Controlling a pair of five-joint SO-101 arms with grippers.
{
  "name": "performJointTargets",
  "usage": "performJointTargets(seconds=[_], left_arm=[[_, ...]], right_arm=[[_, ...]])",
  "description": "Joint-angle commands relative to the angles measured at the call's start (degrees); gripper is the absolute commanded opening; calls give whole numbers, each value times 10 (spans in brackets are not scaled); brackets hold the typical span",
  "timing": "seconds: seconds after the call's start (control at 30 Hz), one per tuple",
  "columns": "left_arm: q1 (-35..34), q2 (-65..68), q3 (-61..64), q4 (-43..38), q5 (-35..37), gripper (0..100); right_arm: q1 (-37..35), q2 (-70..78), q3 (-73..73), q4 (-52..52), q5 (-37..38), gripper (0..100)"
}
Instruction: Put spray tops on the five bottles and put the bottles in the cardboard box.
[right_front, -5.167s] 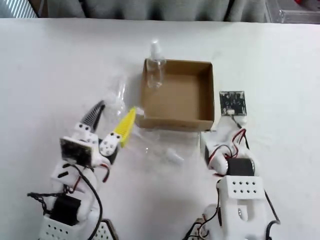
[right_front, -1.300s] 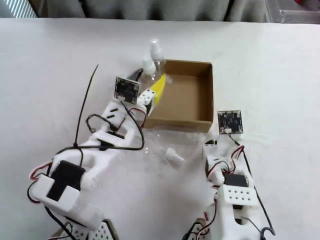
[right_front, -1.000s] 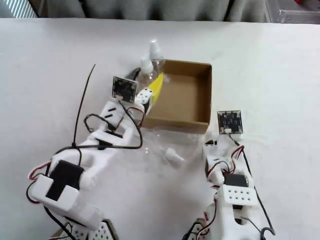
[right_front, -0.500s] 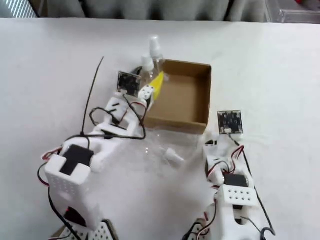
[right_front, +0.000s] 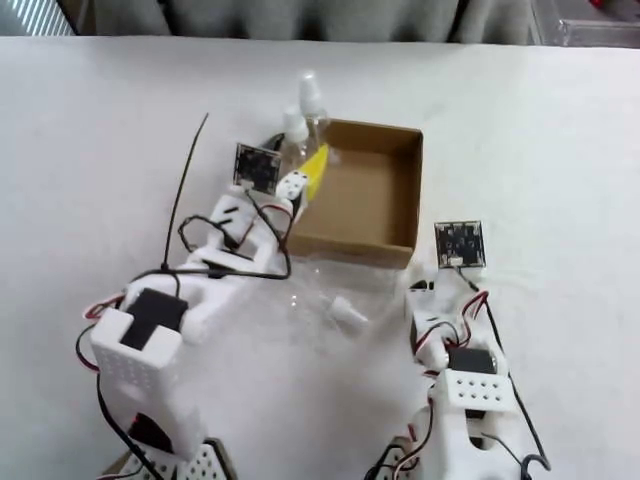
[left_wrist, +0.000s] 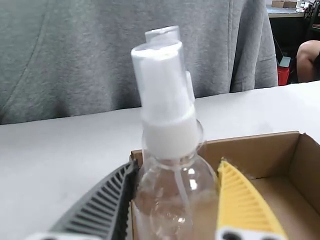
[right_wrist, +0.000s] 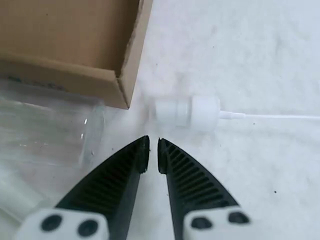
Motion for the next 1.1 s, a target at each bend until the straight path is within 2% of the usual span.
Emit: performJointTargets(seconds=[0.0, 0.53, 0.83, 0.97, 1.07], left_arm=[[-8, -8, -2, -7, -1, 276], [-9, -10, 0, -9, -1, 273], [-9, -72, 43, -7, -1, 273], [-9, -73, 44, -5, -1, 333], [-9, -73, 40, 29, -1, 398]], right_arm=[[-5, -12, -4, -11, 4, 16], [-5, -12, -4, -11, 5, 16], [-5, -12, -4, -11, 5, 16], [-5, -12, -4, -11, 5, 16], [-5, -12, -4, -11, 5, 16]])
